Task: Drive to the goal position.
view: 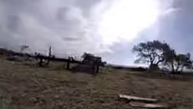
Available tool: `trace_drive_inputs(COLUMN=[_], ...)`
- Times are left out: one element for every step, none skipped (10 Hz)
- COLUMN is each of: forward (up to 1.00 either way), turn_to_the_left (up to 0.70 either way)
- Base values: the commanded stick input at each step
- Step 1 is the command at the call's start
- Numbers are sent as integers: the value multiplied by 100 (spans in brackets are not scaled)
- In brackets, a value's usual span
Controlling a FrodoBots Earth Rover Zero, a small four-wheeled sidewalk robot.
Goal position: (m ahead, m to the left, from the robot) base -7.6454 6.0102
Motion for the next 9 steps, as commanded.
trace_drive_inputs(forward=[70,70,70,70,70,70,70,70,70], turn_to_the_left=[0,0,0,0,0,0,27,27,27])
